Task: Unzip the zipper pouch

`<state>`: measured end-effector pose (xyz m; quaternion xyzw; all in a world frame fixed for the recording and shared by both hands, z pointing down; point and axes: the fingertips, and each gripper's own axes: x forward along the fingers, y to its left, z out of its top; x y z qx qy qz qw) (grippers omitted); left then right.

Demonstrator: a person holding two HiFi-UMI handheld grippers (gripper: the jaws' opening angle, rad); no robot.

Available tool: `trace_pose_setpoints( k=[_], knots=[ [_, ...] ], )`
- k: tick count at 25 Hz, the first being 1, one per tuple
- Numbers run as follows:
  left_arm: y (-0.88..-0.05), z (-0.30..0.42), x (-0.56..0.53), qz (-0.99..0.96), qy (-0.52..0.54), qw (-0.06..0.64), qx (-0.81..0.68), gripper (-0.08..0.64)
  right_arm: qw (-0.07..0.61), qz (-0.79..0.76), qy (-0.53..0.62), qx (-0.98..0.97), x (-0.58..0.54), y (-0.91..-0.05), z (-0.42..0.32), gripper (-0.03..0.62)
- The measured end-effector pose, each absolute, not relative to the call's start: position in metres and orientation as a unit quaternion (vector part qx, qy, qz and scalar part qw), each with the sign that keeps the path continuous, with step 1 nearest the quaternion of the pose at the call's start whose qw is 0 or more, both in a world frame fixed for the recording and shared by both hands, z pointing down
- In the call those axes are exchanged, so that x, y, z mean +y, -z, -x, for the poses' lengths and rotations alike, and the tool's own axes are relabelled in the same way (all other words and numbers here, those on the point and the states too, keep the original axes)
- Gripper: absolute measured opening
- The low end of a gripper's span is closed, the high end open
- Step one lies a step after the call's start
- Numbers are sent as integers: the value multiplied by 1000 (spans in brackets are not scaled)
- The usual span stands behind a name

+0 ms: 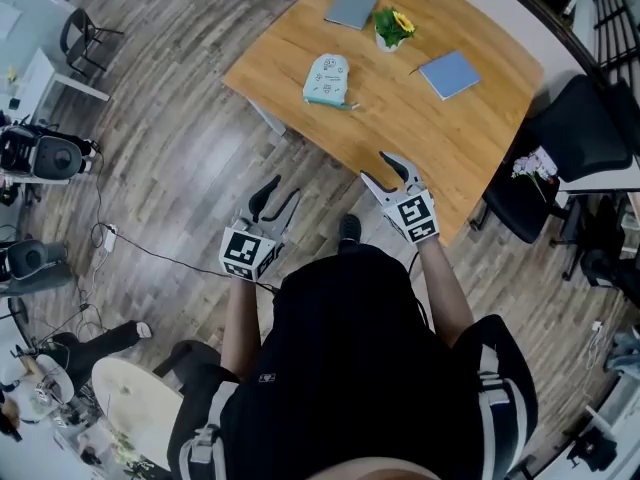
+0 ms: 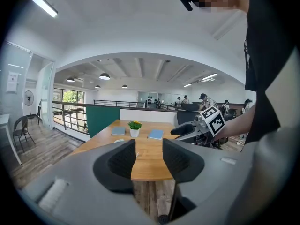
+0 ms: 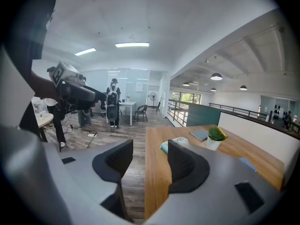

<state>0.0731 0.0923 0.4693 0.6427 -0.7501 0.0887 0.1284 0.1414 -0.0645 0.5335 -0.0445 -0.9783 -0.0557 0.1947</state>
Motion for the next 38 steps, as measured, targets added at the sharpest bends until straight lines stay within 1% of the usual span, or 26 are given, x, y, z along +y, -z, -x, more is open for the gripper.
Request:
trace_pose_setpoints(
  k=[9,14,21,29,34,38],
  knots=[
    [-467,-61,31,-645,-90,120,-749,179,185,53,53,-980,-122,-537,-121,232],
    [-470,-56,11,-655,-97,121,-739,179,185,39,44,-981,-138,-538,-121,225],
    [-469,-30,-19,-674,-96,113,-723,178,191,18,48,-980,-158,-541,-115,221],
    [-481,30,-56,-717,-109,108,-680,178,199,-46,36,-978,-187,-550,-79,218],
    [-482,86,-76,-740,-122,108,-653,178,200,-84,24,-976,-197,-549,-36,216],
    [-475,129,-88,-757,-113,103,-636,176,203,-110,18,-973,-197,-542,-4,215]
  ],
)
